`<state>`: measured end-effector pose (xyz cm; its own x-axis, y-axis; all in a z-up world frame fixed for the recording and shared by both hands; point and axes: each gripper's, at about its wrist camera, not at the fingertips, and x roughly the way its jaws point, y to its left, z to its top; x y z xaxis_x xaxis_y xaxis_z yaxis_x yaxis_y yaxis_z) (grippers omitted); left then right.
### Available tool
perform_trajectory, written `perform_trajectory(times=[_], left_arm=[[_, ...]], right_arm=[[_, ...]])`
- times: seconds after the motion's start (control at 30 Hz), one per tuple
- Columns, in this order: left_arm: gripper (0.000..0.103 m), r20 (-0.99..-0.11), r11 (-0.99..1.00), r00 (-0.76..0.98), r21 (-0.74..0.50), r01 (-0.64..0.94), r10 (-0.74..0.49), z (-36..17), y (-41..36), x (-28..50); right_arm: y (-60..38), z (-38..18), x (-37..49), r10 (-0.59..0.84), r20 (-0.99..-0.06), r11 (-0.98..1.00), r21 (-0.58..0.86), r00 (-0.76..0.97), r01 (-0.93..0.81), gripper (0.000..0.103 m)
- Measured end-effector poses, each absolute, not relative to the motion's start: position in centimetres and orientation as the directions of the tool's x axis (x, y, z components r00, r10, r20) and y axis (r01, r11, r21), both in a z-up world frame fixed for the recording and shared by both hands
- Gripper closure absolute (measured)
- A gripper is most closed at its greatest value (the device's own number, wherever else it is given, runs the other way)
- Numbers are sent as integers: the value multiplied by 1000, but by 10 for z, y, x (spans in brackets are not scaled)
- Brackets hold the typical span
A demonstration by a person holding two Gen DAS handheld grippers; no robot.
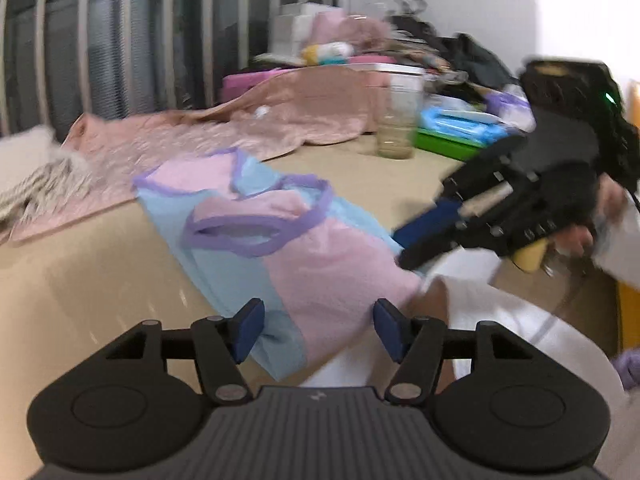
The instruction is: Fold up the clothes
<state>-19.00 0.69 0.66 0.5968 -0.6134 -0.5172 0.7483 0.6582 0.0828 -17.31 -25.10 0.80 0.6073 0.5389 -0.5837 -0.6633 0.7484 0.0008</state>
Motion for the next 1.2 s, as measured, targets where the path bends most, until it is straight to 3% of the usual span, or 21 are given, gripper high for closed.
perform_trajectory(times=[0.03,0.1,0.17,0.27,0.3,0.33,0.4,0.43,0.47,0.57,0.73,0.87,1.0,1.1,1.2], left_arm=[[29,-497,645,621,151,749,-606,8,6,-200],[19,-440,609,689,332,721,-576,7,1,-222],[16,-391,524,744,535,663,-543,-6,-7,-241],[18,-399,400,748,660,636,-531,-30,-15,-249],[19,-400,364,744,686,630,-535,-36,-17,-249],[23,-400,327,741,711,622,-539,-40,-20,-248],[35,-395,292,746,743,602,-536,-46,-24,-242],[48,-405,288,744,739,609,-532,-46,-25,-238],[63,-420,288,738,729,621,-528,-45,-25,-234],[76,-454,296,719,695,655,-526,-43,-23,-225],[97,-504,305,642,597,742,-578,-20,-12,-234],[98,-567,337,499,372,865,-656,36,0,-222],[98,-539,393,402,138,909,-740,85,13,-164],[98,-548,444,363,-17,896,-754,93,13,-103],[92,-654,546,332,-149,825,-680,66,2,-45]], right_arm=[[-248,14,-180,533,-578,733,-48,617,-678,59],[-240,24,-198,541,-536,681,-174,648,-712,34],[-224,24,-215,509,-519,613,-342,687,-712,29],[-191,-7,-233,388,-525,421,-631,758,-652,36],[-185,-19,-232,362,-521,369,-681,773,-632,48],[-179,-31,-231,337,-516,314,-727,788,-611,62],[-172,-45,-224,290,-513,264,-769,808,-583,79],[-171,-46,-221,287,-505,263,-775,814,-574,79],[-171,-46,-219,295,-507,261,-772,810,-579,79],[-172,-38,-219,306,-523,287,-746,796,-601,90],[-182,-12,-233,366,-583,329,-648,725,-687,94],[-205,35,-225,491,-661,388,-418,568,-822,94],[-239,79,-177,617,-668,423,-167,418,-891,94],[-252,85,-123,623,-665,476,-96,412,-874,94],[-253,72,-72,605,-681,544,-26,413,-839,87]])
